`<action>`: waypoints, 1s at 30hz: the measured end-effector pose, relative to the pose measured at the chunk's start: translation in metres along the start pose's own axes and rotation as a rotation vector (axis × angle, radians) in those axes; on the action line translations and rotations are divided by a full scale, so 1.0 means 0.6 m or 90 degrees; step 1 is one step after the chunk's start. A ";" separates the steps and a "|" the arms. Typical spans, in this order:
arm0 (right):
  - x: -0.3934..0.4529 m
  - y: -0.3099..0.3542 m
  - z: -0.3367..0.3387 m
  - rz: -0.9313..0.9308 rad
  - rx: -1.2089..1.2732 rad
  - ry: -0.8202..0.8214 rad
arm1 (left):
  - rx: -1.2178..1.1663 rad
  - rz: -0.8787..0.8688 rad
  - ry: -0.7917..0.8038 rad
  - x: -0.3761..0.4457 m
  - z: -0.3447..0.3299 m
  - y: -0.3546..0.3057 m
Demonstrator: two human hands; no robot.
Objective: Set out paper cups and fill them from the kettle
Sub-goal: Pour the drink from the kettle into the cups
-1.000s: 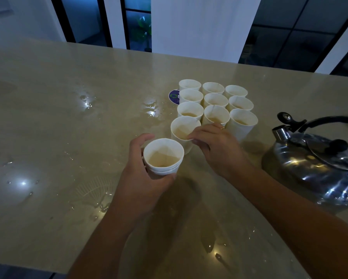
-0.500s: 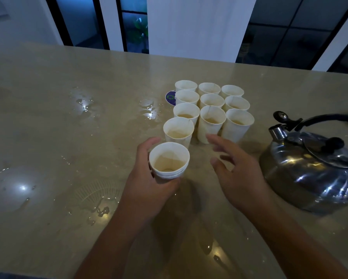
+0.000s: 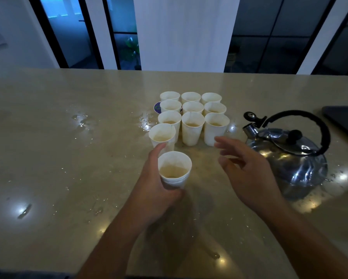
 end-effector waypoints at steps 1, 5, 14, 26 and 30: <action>0.002 0.000 0.013 0.003 -0.005 -0.010 | 0.027 -0.015 0.005 -0.008 -0.001 -0.018; 0.017 -0.006 0.079 0.025 -0.072 -0.046 | 0.144 -0.110 0.081 -0.017 -0.031 -0.125; 0.122 -0.077 0.198 0.039 -0.446 -0.107 | 0.283 -0.225 0.221 0.153 -0.263 -0.241; 0.153 -0.197 0.195 -0.092 -0.368 -0.164 | 0.627 -0.330 0.231 0.266 -0.379 -0.214; 0.161 -0.201 0.203 -0.067 -0.316 -0.083 | 0.643 -0.336 0.242 0.263 -0.381 -0.219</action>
Point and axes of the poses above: each hand's wrist, its own x-axis towards the middle knuckle, its own z-axis out of the back of the hand, y = z × x, the point moved 7 cm from there along x, towards the middle knuckle, and after that the axes turned 14 degrees about -x, right-handed, at the moved point
